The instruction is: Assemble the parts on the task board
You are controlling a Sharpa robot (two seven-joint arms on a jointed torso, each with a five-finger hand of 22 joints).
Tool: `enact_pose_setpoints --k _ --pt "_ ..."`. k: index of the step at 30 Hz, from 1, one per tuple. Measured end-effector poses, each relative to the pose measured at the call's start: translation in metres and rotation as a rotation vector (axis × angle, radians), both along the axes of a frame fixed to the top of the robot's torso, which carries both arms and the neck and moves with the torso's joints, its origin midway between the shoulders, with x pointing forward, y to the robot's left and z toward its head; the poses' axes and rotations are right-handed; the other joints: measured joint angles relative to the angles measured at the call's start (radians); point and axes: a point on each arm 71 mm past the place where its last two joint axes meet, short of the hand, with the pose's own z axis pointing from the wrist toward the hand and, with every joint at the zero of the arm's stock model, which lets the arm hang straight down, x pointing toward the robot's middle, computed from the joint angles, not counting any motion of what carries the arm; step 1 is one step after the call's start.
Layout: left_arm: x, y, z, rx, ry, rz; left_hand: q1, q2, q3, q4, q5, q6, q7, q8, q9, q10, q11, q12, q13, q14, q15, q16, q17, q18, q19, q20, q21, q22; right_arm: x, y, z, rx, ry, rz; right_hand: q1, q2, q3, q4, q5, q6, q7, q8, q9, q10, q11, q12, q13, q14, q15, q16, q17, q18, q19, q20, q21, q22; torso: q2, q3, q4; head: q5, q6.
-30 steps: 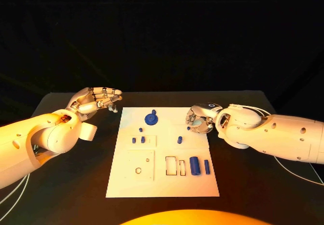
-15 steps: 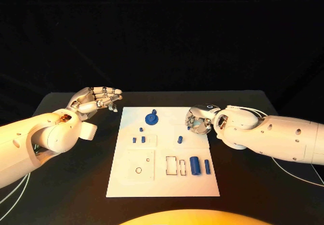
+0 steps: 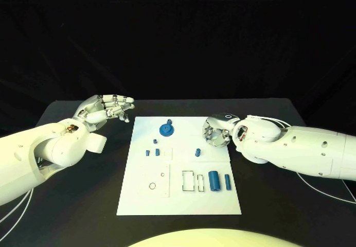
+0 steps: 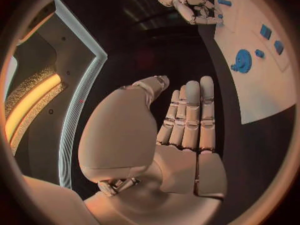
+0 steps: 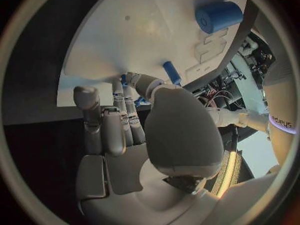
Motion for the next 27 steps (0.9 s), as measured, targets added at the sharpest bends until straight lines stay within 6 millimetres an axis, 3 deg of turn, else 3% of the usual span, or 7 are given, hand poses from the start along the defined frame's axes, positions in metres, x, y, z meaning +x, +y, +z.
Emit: enact_pose_setpoints --k 11,17,19,27 --pt "0.000 0.000 0.000 0.002 0.004 -0.001 0.000 0.000 -0.003 -0.003 0.000 -0.002 0.002 0.004 -0.001 0.000 0.000 0.000 -0.001 0.000 0.000 0.000 0.000 0.000 0.002 0.002 0.000 -0.001 -0.002 0.005 0.001 -0.035 -0.013 -0.001 0.004 0.004 0.009 -0.009 -0.001 0.013 -0.005 0.010 0.012 0.012 0.001 -0.001 0.002 0.003 -0.003 0.004 -0.001 0.000 0.000 0.000 0.008 0.008 0.000 -0.0001 0.0001 0.002 0.000" --pt "0.000 0.000 -0.001 0.000 0.008 -0.002 0.004 0.004 -0.006 -0.006 0.000 -0.011 0.003 0.004 -0.002 -0.013 0.005 0.000 -0.002 -0.007 0.000 0.000 0.000 0.000 0.004 0.004 -0.005 -0.003 -0.003 0.009 0.000 -0.053 -0.028 0.003 0.016 0.018 0.038 -0.035 -0.008 0.022 -0.011 0.024 0.032 0.025 0.010 0.005 0.010 0.004 -0.015 0.008 -0.001 0.000 0.011 -0.011 0.047 0.051 0.000 0.0000 -0.0001 0.002 -0.001" --pt "0.000 0.000 -0.001 -0.001 0.009 -0.002 0.004 0.004 -0.006 -0.006 0.000 -0.011 0.003 0.004 -0.002 -0.016 0.002 0.000 -0.002 -0.007 0.000 0.000 0.000 0.000 0.004 0.004 -0.005 -0.003 -0.003 0.009 0.000 -0.059 -0.033 0.004 0.015 0.019 0.050 -0.042 -0.008 0.025 -0.014 0.028 0.037 0.025 0.010 0.005 0.017 0.003 -0.018 0.013 -0.001 -0.015 0.014 -0.014 0.064 0.071 0.000 0.0000 -0.0001 0.001 -0.002" --pt "-0.001 -0.001 -0.001 -0.010 0.014 -0.008 0.004 0.004 -0.008 -0.008 0.000 -0.011 0.003 0.004 -0.002 -0.020 0.005 0.000 -0.002 -0.007 0.000 0.000 0.000 0.000 0.004 0.004 -0.005 -0.004 -0.006 0.011 -0.001 -0.059 -0.062 -0.003 0.011 0.023 0.074 -0.057 -0.004 0.032 -0.014 0.036 0.048 0.032 0.018 0.004 0.024 0.004 -0.021 0.018 0.000 -0.016 0.041 -0.016 0.117 0.134 0.000 0.0000 0.0005 0.000 -0.007"
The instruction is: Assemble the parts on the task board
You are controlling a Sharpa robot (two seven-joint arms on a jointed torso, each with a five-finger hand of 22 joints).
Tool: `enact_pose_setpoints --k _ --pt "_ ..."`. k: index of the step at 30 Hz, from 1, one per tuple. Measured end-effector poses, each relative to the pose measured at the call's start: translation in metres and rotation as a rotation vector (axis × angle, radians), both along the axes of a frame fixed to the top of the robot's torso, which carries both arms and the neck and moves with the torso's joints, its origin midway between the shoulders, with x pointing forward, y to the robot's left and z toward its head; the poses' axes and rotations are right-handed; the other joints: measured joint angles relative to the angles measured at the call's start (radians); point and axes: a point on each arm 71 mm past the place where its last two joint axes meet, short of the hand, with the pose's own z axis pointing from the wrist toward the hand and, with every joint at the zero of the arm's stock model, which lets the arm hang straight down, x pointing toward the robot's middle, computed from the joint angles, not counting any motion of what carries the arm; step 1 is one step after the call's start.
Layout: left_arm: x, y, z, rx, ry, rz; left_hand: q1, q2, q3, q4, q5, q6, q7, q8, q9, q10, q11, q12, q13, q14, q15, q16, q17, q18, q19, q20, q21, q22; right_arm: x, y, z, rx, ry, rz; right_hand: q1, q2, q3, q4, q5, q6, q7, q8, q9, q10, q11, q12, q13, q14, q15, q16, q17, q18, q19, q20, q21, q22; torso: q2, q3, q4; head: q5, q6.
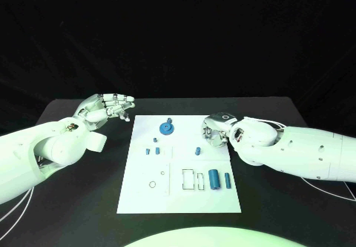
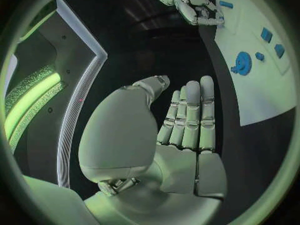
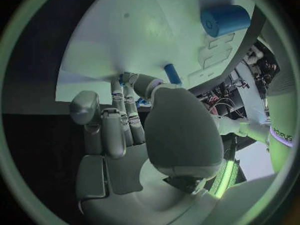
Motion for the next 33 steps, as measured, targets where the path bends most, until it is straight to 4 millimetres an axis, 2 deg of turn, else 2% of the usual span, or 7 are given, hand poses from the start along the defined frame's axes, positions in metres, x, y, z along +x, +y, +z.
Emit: enact_pose_setpoints --k 14,18,20,22,33 --pt "0.000 0.000 0.000 -0.007 0.003 -0.004 0.004 0.004 0.000 0.000 0.000 0.000 0.000 0.000 -0.001 0.000 0.000 0.000 0.000 0.000 0.000 0.000 0.000 0.000 0.000 0.000 0.000 0.000 -0.007 -0.002 0.001 0.033 -0.035 -0.019 -0.004 0.004 0.007 -0.004 -0.001 0.003 -0.003 0.004 0.007 0.002 0.003 0.001 0.000 0.002 -0.002 0.000 0.002 0.000 0.000 0.000 0.017 0.023 0.000 0.0000 -0.0011 0.002 -0.001" --pt "0.000 0.000 0.000 -0.007 0.003 -0.004 0.004 0.004 0.000 0.000 0.000 0.000 0.000 0.000 -0.001 0.000 0.000 0.000 0.000 0.000 0.000 0.000 0.000 0.000 0.000 0.000 0.000 -0.001 -0.007 -0.002 0.009 0.056 -0.058 -0.017 -0.004 0.004 0.007 -0.004 -0.001 0.003 -0.003 0.004 0.009 0.005 0.006 0.001 0.000 0.002 -0.002 0.004 0.001 0.000 0.000 0.000 0.017 0.025 0.000 0.0000 -0.0012 0.002 0.001" --pt "0.000 0.000 0.000 -0.007 0.003 -0.004 0.004 0.004 0.000 0.000 0.000 -0.004 0.004 0.000 -0.001 -0.004 0.004 0.000 -0.001 -0.004 0.004 0.000 0.000 0.000 0.000 0.000 0.000 -0.001 -0.007 -0.002 0.013 0.067 -0.070 -0.016 -0.004 0.004 0.007 -0.004 -0.002 0.003 -0.003 0.004 0.010 0.005 0.006 0.001 0.000 0.002 -0.002 0.004 0.003 -0.012 0.004 -0.004 0.023 0.029 0.000 -0.0003 -0.0012 0.002 0.001" --pt "0.000 0.000 0.000 -0.007 0.003 -0.003 0.004 0.004 0.000 0.000 0.000 -0.004 0.004 0.000 -0.001 -0.004 0.004 0.000 -0.001 -0.004 0.004 0.000 0.000 0.000 0.000 0.000 0.000 -0.001 -0.007 -0.003 0.017 0.079 -0.081 -0.017 -0.004 0.004 0.007 -0.004 -0.003 0.003 -0.003 0.004 0.010 0.005 0.006 0.001 0.000 -0.001 -0.004 0.004 0.003 -0.015 0.004 -0.004 0.023 0.029 0.000 -0.0004 -0.0012 0.002 0.002" --pt "0.001 0.001 0.000 -0.007 0.002 -0.002 0.004 0.004 0.000 0.000 0.000 -0.004 0.004 0.000 -0.001 -0.004 0.004 0.000 -0.001 -0.004 0.004 0.000 0.000 0.000 0.000 0.000 0.000 -0.001 -0.017 -0.005 0.031 0.154 -0.101 -0.012 -0.004 0.004 0.013 -0.005 -0.004 0.003 -0.003 0.004 0.009 0.005 0.006 0.001 0.000 -0.002 -0.005 0.004 0.006 -0.015 0.004 -0.004 0.023 0.032 -0.001 0.0000 -0.0014 0.006 0.005"
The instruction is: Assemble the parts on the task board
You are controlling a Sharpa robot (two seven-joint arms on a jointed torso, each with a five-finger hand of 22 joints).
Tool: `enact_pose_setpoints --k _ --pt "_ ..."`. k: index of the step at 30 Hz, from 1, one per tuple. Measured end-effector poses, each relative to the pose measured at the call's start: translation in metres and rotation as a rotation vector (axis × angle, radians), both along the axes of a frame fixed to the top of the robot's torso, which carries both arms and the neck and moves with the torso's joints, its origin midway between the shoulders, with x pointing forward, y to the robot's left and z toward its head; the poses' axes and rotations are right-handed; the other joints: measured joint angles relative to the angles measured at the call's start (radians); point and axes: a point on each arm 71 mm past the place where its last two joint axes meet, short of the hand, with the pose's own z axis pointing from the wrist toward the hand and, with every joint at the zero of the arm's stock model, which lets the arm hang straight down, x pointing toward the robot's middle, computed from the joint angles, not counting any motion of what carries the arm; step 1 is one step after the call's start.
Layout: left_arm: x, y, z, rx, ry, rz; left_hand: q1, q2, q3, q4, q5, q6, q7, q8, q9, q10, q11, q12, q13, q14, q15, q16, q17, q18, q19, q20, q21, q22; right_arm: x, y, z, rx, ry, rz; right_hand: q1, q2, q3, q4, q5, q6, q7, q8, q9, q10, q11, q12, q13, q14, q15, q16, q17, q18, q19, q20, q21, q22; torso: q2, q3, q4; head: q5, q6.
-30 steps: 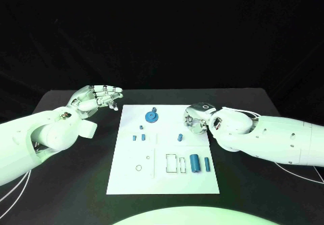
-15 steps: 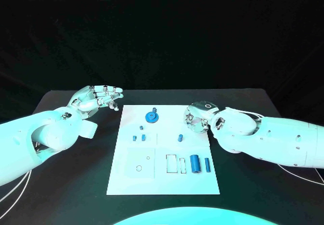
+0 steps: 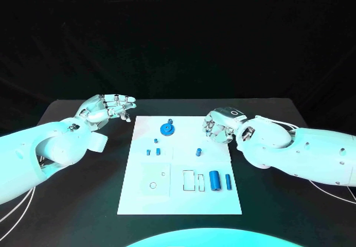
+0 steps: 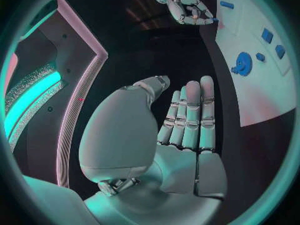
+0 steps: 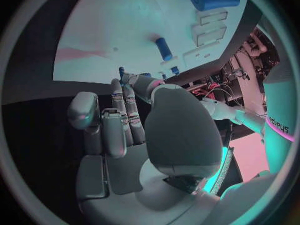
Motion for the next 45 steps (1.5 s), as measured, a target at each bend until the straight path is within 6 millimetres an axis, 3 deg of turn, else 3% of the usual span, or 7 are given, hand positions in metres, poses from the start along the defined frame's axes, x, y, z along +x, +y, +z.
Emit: enact_pose_setpoints --k 6,12,18,26,39,45 --pt "0.000 0.000 0.000 -0.001 -0.001 0.000 0.000 0.000 -0.003 -0.003 0.000 0.000 0.000 0.000 0.000 -0.004 -0.004 0.000 0.000 0.000 0.000 0.000 0.000 0.000 0.000 0.000 -0.004 -0.001 -0.014 0.016 0.006 0.073 -0.003 0.052 0.000 0.000 0.000 0.000 0.002 0.000 0.000 0.000 0.001 0.000 0.000 -0.002 0.000 0.000 0.000 0.000 0.001 0.000 0.000 0.000 0.000 0.000 0.000 0.0006 -0.0006 0.007 0.002" --pt "0.000 -0.002 0.000 -0.002 -0.002 -0.003 0.000 0.000 -0.003 -0.003 0.000 0.000 0.000 0.000 0.000 -0.004 -0.004 0.000 0.000 0.000 0.000 0.000 0.000 0.000 0.000 0.000 -0.004 -0.001 -0.030 0.038 0.005 0.146 0.006 0.115 0.000 0.000 0.001 -0.001 0.002 0.000 0.000 0.000 0.001 0.000 0.000 -0.005 0.000 0.000 0.000 0.004 0.002 0.000 0.000 0.000 0.006 0.003 0.000 0.0001 -0.0005 0.025 0.000" --pt "0.000 -0.005 0.000 -0.005 -0.004 -0.007 0.000 0.000 -0.003 -0.003 0.000 0.000 0.000 0.000 -0.001 -0.004 -0.004 0.000 0.000 0.000 0.000 0.000 0.000 0.000 0.000 0.000 -0.004 -0.001 -0.043 0.060 -0.003 0.200 0.025 0.171 0.000 0.000 0.003 -0.003 0.002 0.000 0.000 0.000 0.002 0.000 0.000 -0.007 0.000 0.000 0.000 0.004 0.002 0.000 0.000 0.000 0.006 0.003 0.000 -0.0012 0.0002 0.057 -0.007" --pt "0.001 -0.012 0.000 -0.009 -0.007 -0.010 0.000 0.000 -0.003 -0.003 0.000 0.000 0.000 0.000 -0.001 -0.004 -0.004 0.000 0.000 0.000 0.000 0.000 0.000 0.000 -0.002 0.002 -0.004 -0.001 -0.058 0.090 -0.029 0.245 0.075 0.235 0.000 0.000 0.005 -0.006 0.001 0.000 0.000 0.000 0.003 0.000 0.000 -0.005 0.000 0.000 0.000 0.004 0.000 0.000 0.000 0.000 0.006 0.007 0.000 -0.0025 0.0014 0.102 -0.018" --pt "0.002 -0.025 -0.001 -0.015 -0.009 -0.014 0.004 0.004 -0.003 -0.003 0.000 0.000 0.000 0.000 -0.001 -0.007 0.000 0.000 0.000 0.000 0.000 0.000 0.000 0.000 -0.004 0.004 -0.004 -0.001 -0.065 0.115 -0.052 0.251 0.115 0.276 0.000 0.000 0.012 -0.013 -0.002 0.000 0.000 0.000 0.003 0.000 0.000 -0.005 0.000 0.000 0.000 0.004 -0.001 0.000 0.000 0.000 0.006 0.003 0.001 -0.0033 0.0018 0.152 -0.039" --pt "0.002 -0.029 -0.001 -0.017 -0.009 -0.017 0.004 0.004 -0.003 -0.003 0.000 0.000 0.000 0.000 -0.001 -0.007 0.000 0.000 0.000 0.000 0.000 0.000 0.000 0.000 -0.004 0.004 -0.004 -0.001 -0.068 0.122 -0.058 0.247 0.123 0.287 0.000 0.000 0.015 -0.015 0.002 0.000 0.000 -0.001 0.004 0.000 0.000 -0.006 0.000 0.000 0.000 0.004 -0.001 0.000 0.000 0.000 0.006 0.003 0.001 -0.0026 0.0014 0.166 -0.046"
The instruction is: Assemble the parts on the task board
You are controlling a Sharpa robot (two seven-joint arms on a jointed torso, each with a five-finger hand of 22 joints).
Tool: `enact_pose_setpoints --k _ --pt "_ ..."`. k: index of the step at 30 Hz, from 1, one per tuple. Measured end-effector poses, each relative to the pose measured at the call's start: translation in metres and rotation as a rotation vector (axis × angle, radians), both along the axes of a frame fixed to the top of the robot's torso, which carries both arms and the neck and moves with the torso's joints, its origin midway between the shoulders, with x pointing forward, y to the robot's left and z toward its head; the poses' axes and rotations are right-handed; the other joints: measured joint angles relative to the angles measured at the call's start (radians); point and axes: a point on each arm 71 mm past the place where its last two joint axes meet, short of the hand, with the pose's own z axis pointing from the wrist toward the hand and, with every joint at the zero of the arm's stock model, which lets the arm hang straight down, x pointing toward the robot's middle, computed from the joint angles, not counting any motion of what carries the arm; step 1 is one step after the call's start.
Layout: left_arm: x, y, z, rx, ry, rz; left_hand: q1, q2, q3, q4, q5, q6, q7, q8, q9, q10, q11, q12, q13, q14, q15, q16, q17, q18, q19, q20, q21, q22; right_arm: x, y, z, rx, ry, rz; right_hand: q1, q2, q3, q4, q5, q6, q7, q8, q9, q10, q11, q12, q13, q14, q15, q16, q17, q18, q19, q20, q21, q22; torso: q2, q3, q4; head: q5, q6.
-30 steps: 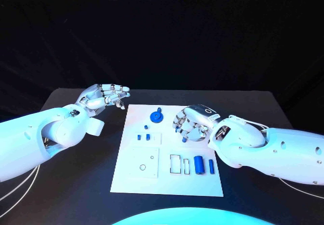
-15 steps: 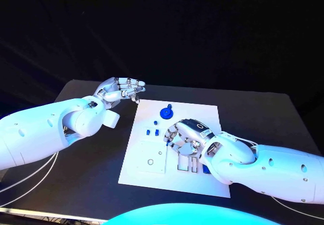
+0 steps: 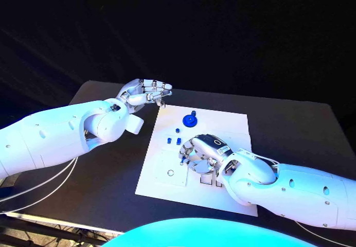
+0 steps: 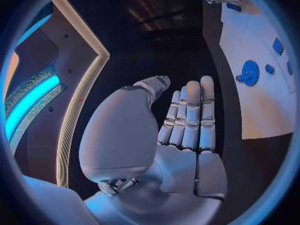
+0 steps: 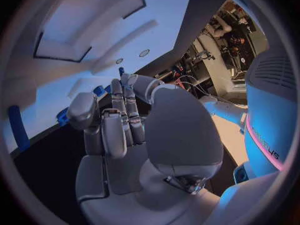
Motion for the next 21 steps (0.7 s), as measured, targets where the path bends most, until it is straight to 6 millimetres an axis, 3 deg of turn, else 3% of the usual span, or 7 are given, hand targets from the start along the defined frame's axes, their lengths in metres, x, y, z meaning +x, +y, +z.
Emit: enact_pose_setpoints --k 21 --pt "0.0003 -0.0010 -0.0002 0.000 0.002 0.001 0.000 0.000 -0.003 0.003 0.000 0.000 0.000 0.004 0.000 0.000 0.000 0.000 0.000 -0.003 0.003 0.000 0.000 0.000 0.000 0.000 0.000 -0.001 -0.0004 0.0044 -0.0062 -0.027 0.001 0.010 0.004 0.004 0.000 0.000 0.000 -0.002 -0.002 0.001 0.000 0.000 0.000 -0.002 0.000 0.000 0.000 0.000 0.000 0.000 0.000 0.000 0.000 0.000 0.000 0.0006 -0.0009 0.014 -0.011"
